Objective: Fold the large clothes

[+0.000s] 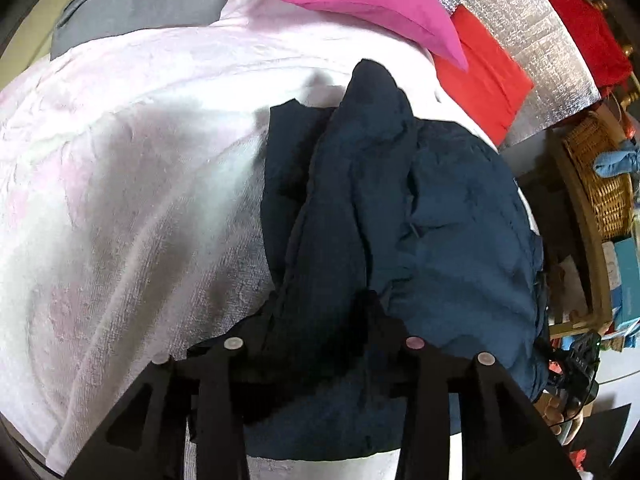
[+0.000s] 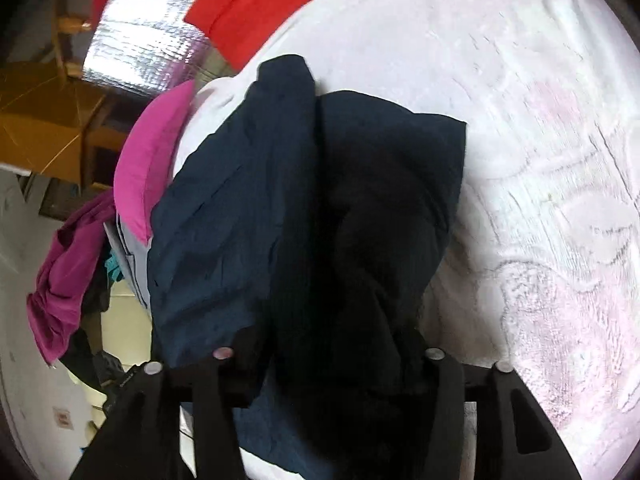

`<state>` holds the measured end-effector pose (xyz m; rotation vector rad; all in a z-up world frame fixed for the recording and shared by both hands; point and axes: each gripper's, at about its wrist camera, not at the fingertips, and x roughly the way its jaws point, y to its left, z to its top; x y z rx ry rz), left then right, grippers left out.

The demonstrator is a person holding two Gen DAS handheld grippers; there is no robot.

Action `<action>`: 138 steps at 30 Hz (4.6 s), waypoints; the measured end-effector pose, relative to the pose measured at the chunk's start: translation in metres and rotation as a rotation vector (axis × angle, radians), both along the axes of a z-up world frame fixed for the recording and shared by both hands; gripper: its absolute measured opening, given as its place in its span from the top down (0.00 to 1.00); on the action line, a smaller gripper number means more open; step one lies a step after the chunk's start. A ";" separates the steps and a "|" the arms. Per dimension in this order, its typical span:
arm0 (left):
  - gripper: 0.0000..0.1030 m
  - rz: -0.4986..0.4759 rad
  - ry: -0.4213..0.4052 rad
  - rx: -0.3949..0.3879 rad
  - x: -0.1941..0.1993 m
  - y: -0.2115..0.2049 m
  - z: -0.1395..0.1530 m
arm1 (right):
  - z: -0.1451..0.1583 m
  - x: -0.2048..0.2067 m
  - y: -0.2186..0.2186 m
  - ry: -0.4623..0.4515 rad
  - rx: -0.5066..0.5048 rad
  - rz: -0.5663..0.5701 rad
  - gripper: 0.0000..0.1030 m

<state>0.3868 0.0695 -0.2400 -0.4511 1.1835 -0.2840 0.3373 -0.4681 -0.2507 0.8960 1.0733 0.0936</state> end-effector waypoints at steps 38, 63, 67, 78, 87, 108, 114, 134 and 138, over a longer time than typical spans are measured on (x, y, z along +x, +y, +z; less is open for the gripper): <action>0.51 0.179 -0.288 0.231 0.065 -0.045 0.025 | 0.041 0.089 0.011 -0.229 -0.299 -0.138 0.36; 0.30 -0.076 -0.232 0.384 0.070 -0.147 -0.009 | 0.018 0.145 0.101 -0.241 -0.097 0.059 0.57; 0.30 -0.049 -0.234 0.323 0.069 -0.130 0.001 | 0.043 0.127 0.069 -0.268 -0.208 -0.022 0.57; 0.30 -0.055 -0.221 0.466 0.067 -0.132 -0.008 | 0.015 0.120 0.009 -0.160 -0.163 -0.134 0.63; 0.30 0.011 -0.271 0.451 0.057 -0.108 0.015 | 0.054 0.148 0.128 -0.318 -0.186 0.166 0.62; 0.30 -0.081 -0.604 0.597 0.014 -0.138 0.052 | 0.049 0.096 0.098 -0.254 -0.157 0.004 0.60; 0.30 -0.067 -0.635 0.561 0.004 -0.140 0.063 | 0.054 0.037 0.071 -0.212 -0.239 -0.033 0.59; 0.30 -0.067 -0.671 0.549 -0.007 -0.147 0.072 | 0.028 0.015 0.061 -0.124 -0.260 0.034 0.54; 0.30 -0.064 -0.667 0.551 -0.006 -0.147 0.071 | 0.046 0.007 0.056 -0.191 -0.260 0.005 0.55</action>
